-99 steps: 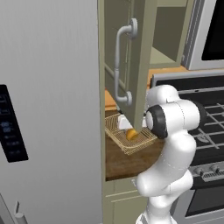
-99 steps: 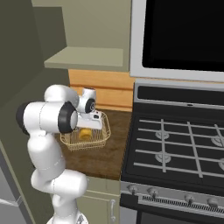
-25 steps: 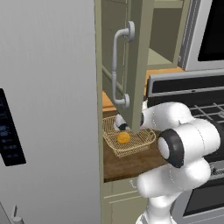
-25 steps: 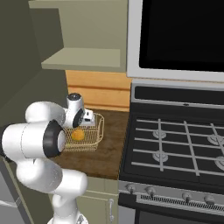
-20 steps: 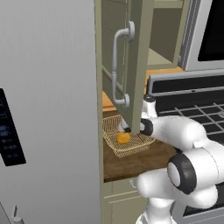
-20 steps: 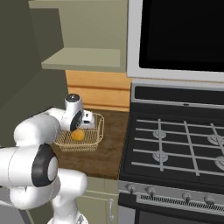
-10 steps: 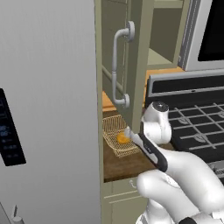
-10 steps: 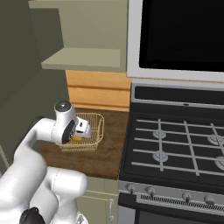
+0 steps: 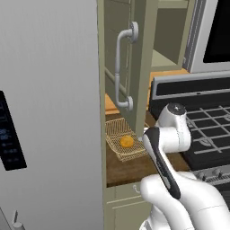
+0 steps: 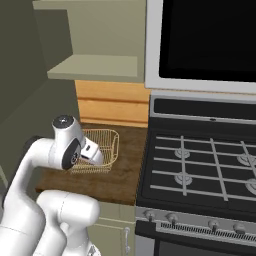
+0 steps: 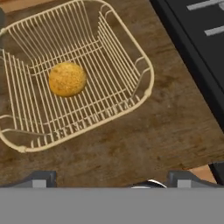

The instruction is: Open the cabinet, pick up the bread from the cabinet and place it in the basket. Then move the basket to the dining counter.

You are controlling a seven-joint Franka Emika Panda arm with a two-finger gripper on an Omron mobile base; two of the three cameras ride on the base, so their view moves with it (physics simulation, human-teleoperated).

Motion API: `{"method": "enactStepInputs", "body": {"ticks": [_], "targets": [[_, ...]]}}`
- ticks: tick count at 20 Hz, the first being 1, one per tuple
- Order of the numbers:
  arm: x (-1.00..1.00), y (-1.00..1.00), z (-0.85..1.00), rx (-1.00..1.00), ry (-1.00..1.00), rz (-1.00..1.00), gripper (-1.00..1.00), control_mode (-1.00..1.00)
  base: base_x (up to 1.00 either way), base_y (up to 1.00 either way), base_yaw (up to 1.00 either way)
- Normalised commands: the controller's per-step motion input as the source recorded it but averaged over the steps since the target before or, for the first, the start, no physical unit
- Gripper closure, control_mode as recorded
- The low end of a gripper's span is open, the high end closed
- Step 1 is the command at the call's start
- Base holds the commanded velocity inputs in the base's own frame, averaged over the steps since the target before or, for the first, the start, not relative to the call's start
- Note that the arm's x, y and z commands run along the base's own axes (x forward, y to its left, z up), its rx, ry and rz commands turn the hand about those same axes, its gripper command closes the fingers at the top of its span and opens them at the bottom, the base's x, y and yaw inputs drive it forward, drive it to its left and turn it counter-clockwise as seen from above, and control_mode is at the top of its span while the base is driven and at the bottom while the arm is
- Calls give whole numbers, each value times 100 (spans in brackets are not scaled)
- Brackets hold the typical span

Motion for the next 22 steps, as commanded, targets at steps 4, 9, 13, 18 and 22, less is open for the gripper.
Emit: {"method": "enactStepInputs", "body": {"ticks": [4,9,13,18,22], "targets": [[-11,-5,24,12,3,-21,-100,-100,0,0,0],[29,0,1,17,7,-19,-100,-100,0,0,0],[57,0,-36,13,15,-19,-100,-100,0,0,0],[76,-7,-45,6,14,-9,-100,-100,0,0,0],[34,0,-39,1,9,-6,-100,-100,0,0,0]]}}
